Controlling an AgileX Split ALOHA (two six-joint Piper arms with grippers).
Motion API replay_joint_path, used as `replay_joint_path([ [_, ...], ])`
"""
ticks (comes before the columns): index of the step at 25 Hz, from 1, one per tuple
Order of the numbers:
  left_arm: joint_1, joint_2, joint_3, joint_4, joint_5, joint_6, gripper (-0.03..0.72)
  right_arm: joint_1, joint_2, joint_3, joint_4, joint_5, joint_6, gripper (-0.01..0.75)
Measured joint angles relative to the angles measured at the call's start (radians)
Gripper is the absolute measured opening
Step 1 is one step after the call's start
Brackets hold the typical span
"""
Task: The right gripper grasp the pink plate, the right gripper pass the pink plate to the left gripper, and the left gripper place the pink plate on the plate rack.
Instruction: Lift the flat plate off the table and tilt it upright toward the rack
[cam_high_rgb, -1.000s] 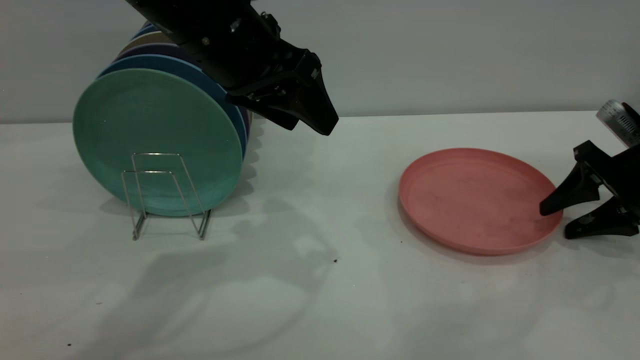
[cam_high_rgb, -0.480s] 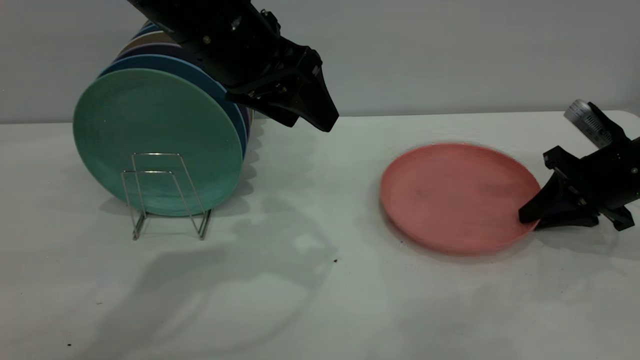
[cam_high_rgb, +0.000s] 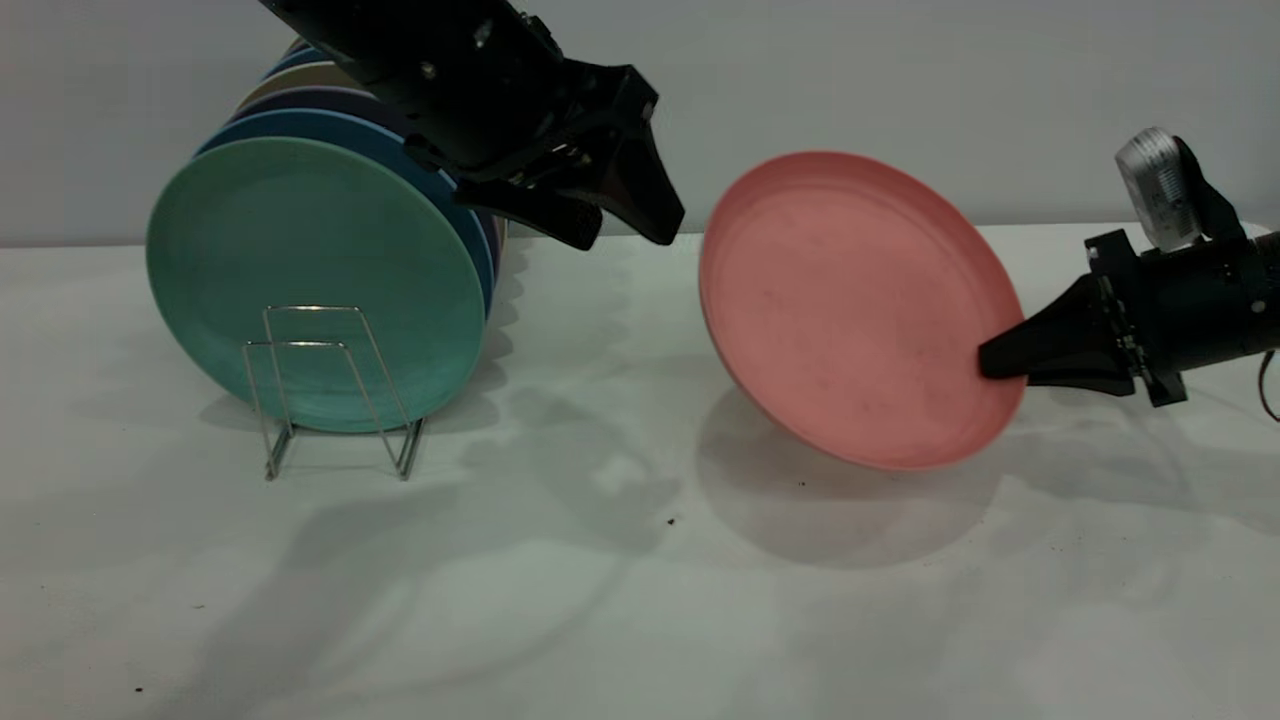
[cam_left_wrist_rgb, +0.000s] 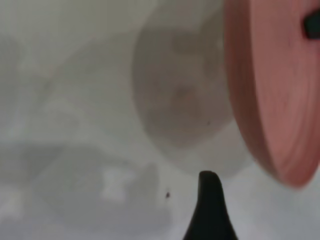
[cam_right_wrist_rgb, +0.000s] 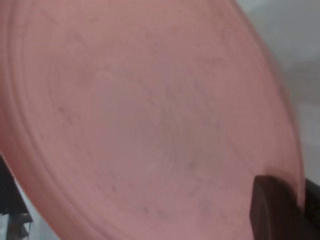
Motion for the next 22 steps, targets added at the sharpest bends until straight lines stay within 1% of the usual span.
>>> replay_joint_path([
  [4, -0.017, 0.049, 0.000, -0.090, -0.024, 0.022, 0.585, 0.045, 0.000, 0.000, 0.000, 0.012, -0.005, 0.017],
  [7, -0.020, 0.082, 0.000, -0.117, -0.032, 0.035, 0.584, 0.067, -0.001, 0.000, 0.000, 0.027, -0.007, 0.017],
  [9, -0.024, 0.099, 0.000, -0.126, -0.039, 0.038, 0.559, 0.074, -0.001, 0.000, 0.000, 0.039, -0.013, 0.017],
  [10, -0.025, 0.104, 0.000, -0.131, -0.040, 0.039, 0.527, 0.077, -0.001, 0.000, 0.000, 0.044, -0.016, 0.017],
  [12, -0.028, 0.108, 0.000, -0.133, -0.040, 0.041, 0.433, 0.080, -0.001, 0.000, 0.000, 0.047, -0.018, 0.017],
  [15, -0.028, 0.109, 0.000, -0.140, -0.042, 0.041, 0.206, 0.081, -0.001, 0.000, -0.001, 0.048, -0.021, 0.017],
  [17, -0.028, 0.110, -0.001, -0.144, -0.059, 0.040, 0.095, 0.081, -0.002, 0.000, -0.003, 0.048, -0.025, 0.017],
  [22, -0.026, 0.110, -0.001, -0.144, -0.058, 0.039, 0.089, 0.081, -0.005, 0.000, -0.005, 0.039, -0.029, 0.022],
])
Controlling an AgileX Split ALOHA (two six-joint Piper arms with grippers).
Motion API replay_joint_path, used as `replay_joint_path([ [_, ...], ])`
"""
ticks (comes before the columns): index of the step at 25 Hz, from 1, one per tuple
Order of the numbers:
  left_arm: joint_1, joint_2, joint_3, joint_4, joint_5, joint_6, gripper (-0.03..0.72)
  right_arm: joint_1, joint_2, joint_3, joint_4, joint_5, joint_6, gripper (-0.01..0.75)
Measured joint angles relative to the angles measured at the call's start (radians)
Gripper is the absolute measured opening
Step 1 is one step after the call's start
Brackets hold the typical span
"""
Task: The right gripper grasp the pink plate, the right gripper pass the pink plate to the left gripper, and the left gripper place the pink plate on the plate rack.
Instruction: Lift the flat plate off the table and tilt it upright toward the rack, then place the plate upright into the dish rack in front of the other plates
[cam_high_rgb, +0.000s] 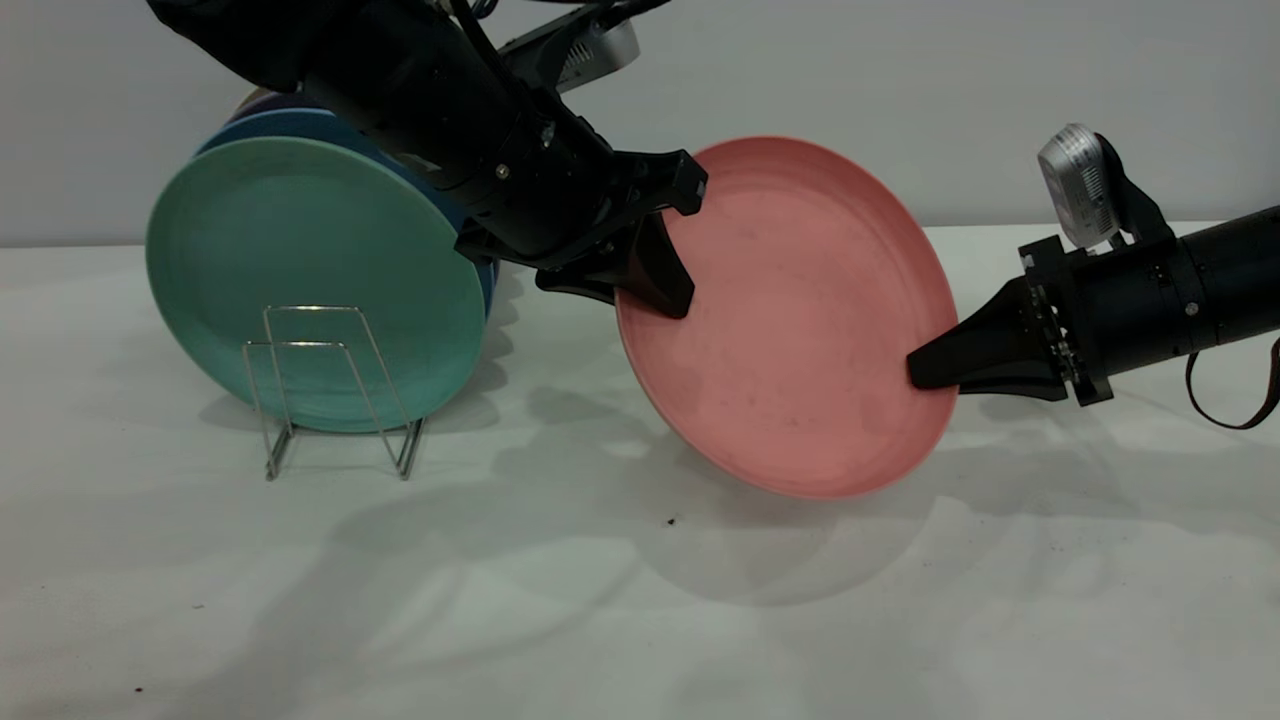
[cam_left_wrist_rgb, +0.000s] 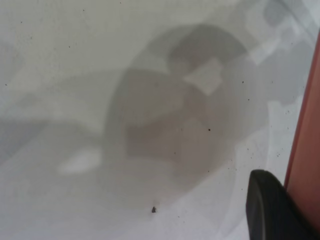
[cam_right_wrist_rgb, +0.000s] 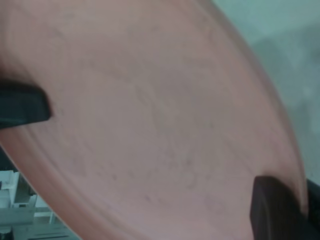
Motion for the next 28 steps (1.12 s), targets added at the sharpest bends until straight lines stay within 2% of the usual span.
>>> replay_joint_path([
  [2, 0.000, -0.007, 0.000, 0.003, 0.003, 0.007, 0.089, 0.000, -0.004, 0.000, -0.003, 0.005, 0.001, 0.042],
  [4, 0.000, -0.019, 0.000, 0.009, 0.006, 0.034, 0.089, 0.000, -0.018, 0.000, -0.008, 0.015, 0.005, 0.102],
  [6, 0.000, -0.036, 0.000, 0.023, 0.010, 0.077, 0.089, 0.000, -0.047, 0.000, -0.016, 0.024, 0.010, 0.194],
  [11, 0.000, -0.083, 0.000, 0.117, 0.027, 0.178, 0.089, -0.016, -0.214, 0.000, -0.024, 0.032, 0.045, 0.489],
  [14, 0.000, -0.130, -0.001, 0.255, 0.050, 0.219, 0.089, -0.049, -0.357, 0.001, -0.035, 0.041, 0.077, 0.581],
  [17, 0.003, -0.201, -0.001, 0.441, 0.104, 0.243, 0.089, -0.081, -0.523, 0.001, -0.100, 0.083, 0.134, 0.576],
  [20, 0.032, -0.292, -0.001, 0.610, 0.189, 0.248, 0.089, -0.089, -0.702, 0.001, -0.230, 0.105, 0.227, 0.523],
  [24, 0.112, -0.426, -0.001, 0.798, 0.292, 0.306, 0.089, -0.089, -0.933, 0.003, -0.448, 0.136, 0.424, 0.441],
  [28, 0.204, -0.527, -0.001, 0.873, 0.342, 0.473, 0.089, -0.089, -1.138, 0.035, -0.614, 0.151, 0.602, 0.367],
])
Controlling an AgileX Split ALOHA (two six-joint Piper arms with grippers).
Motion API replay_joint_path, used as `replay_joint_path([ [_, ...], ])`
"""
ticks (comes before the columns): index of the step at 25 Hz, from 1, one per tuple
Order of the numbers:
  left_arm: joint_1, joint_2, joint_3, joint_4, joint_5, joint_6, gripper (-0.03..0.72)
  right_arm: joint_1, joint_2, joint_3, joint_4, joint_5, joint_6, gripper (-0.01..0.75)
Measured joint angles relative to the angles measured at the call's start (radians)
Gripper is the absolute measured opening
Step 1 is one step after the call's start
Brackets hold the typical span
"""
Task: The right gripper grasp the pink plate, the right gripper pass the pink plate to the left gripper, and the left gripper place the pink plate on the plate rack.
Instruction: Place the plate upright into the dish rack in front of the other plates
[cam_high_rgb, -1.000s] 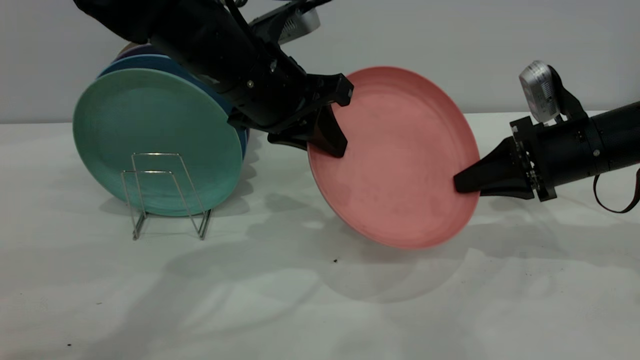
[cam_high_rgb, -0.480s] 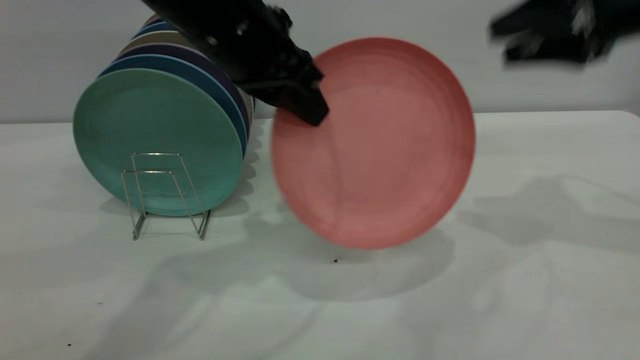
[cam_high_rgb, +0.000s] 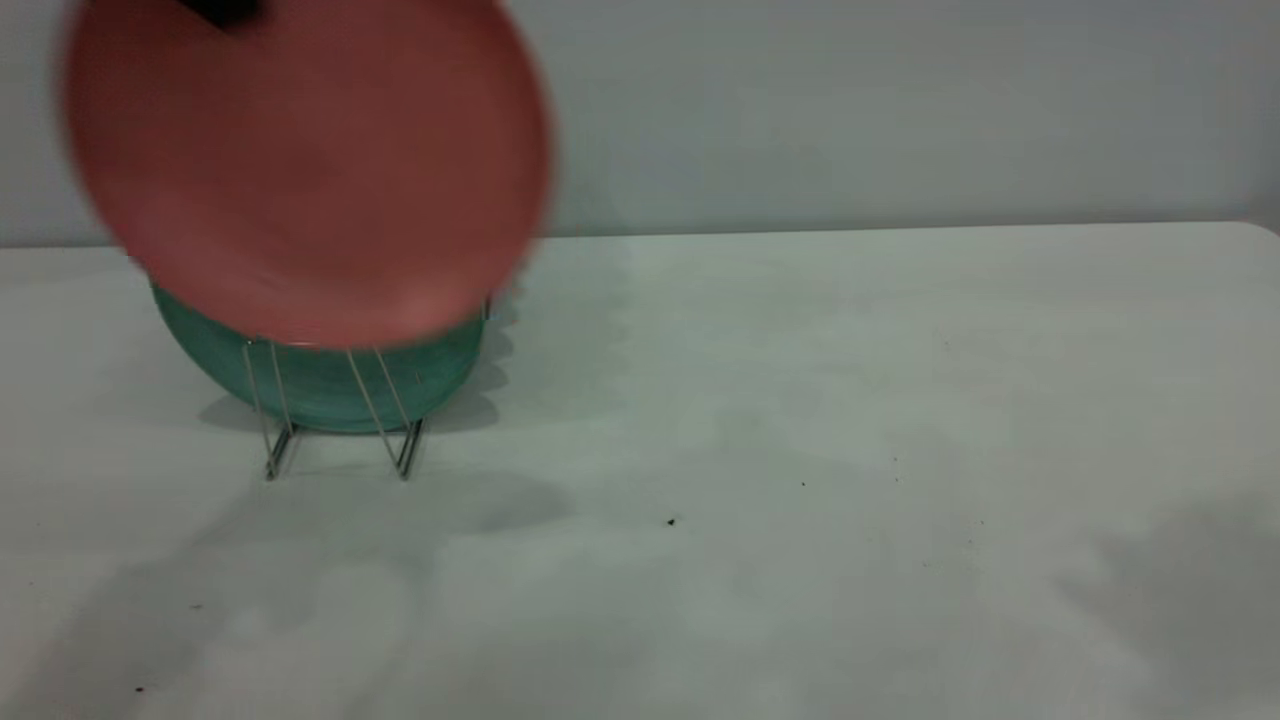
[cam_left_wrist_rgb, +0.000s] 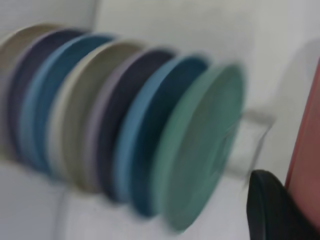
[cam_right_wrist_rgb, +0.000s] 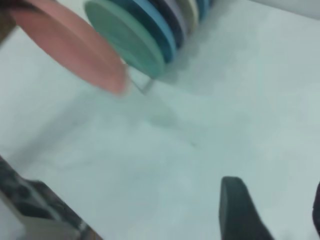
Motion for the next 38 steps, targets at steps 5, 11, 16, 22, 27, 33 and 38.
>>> replay_joint_path([
  [5, 0.105, -0.028, 0.000, 0.005, -0.016, 0.254, 0.089, 0.000, -0.244, 0.171, -0.115, 0.012, 0.113, 0.331],
  [11, 0.136, 0.031, 0.000, 0.008, -0.116, 0.322, 0.089, 0.000, -0.533, 0.485, -0.179, 0.004, 0.195, 0.329],
  [16, 0.132, 0.091, 0.000, -0.010, -0.194, 0.333, 0.089, 0.000, -0.762, 0.647, -0.241, -0.052, 0.244, 0.328],
  [22, 0.131, 0.134, 0.000, -0.015, -0.202, 0.385, 0.089, 0.000, -0.972, 0.701, -0.374, -0.064, 0.338, 0.325],
  [27, 0.130, 0.163, 0.000, -0.025, -0.220, 0.399, 0.089, 0.000, -1.044, 0.701, -0.478, -0.060, 0.421, 0.326],
  [33, 0.111, 0.193, 0.000, -0.042, -0.222, 0.400, 0.089, 0.000, -1.050, 0.748, -0.514, -0.056, 0.443, 0.325],
  [38, 0.109, 0.204, 0.000, -0.043, -0.221, 0.400, 0.089, 0.000, -1.050, 0.788, -0.518, -0.056, 0.444, 0.324],
])
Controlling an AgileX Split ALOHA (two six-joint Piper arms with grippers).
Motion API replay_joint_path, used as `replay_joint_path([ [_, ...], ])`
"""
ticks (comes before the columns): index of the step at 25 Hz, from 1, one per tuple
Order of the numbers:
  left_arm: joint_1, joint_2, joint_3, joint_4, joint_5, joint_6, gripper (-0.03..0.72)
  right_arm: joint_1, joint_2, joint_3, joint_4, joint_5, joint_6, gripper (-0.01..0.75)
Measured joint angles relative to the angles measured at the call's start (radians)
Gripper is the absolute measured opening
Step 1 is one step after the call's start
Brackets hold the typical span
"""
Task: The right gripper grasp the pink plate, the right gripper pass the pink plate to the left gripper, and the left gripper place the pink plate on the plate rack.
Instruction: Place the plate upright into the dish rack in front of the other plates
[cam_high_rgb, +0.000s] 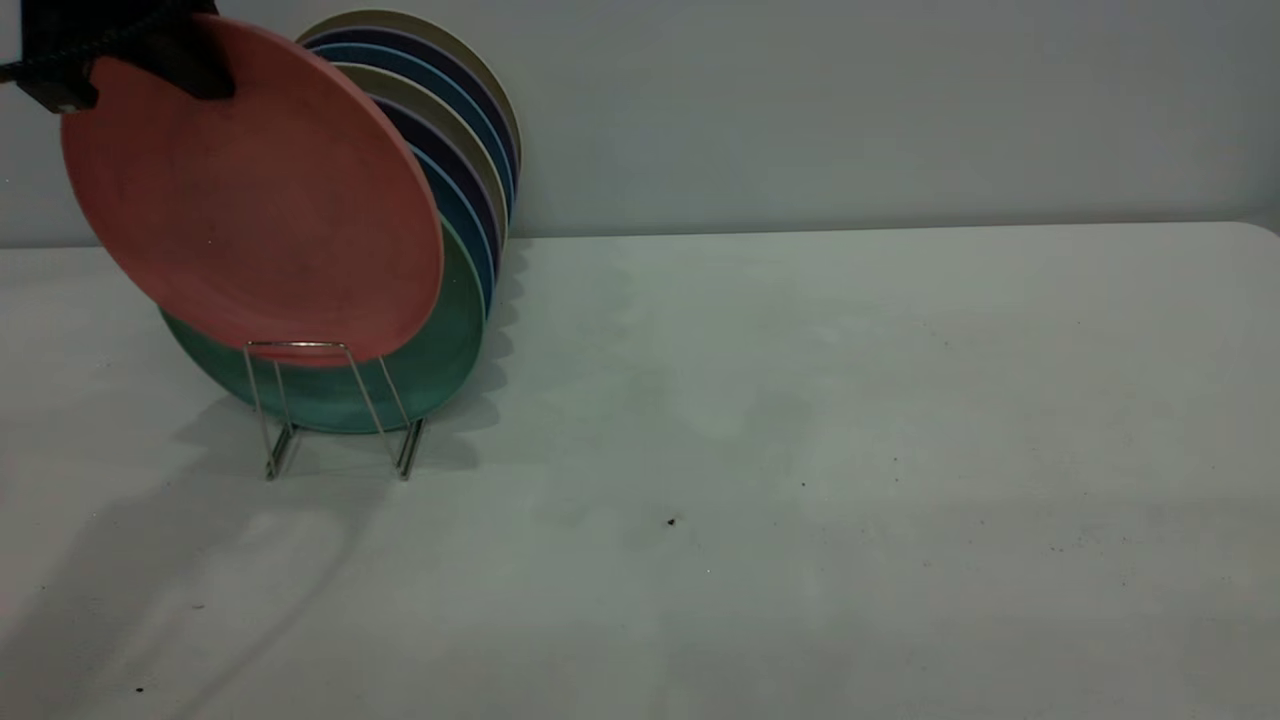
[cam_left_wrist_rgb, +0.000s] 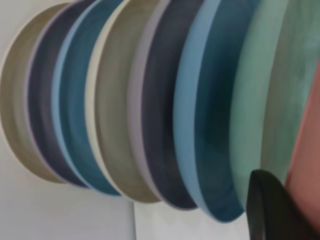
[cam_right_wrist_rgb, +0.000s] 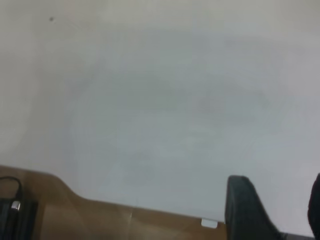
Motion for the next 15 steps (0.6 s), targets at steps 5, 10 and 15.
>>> replay_joint_path([
  [5, 0.001, 0.022, 0.000, 0.000, 0.004, 0.000, 0.089, 0.000, 0.000, 0.004, -0.002, -0.008, 0.000, 0.324],
  [10, 0.001, 0.066, 0.000, 0.000, 0.003, 0.000, 0.089, 0.000, 0.000, 0.004, -0.002, -0.011, 0.000, 0.321],
  [15, 0.001, 0.103, 0.001, 0.000, 0.000, -0.002, 0.090, 0.000, 0.000, 0.004, -0.002, -0.011, 0.000, 0.321],
])
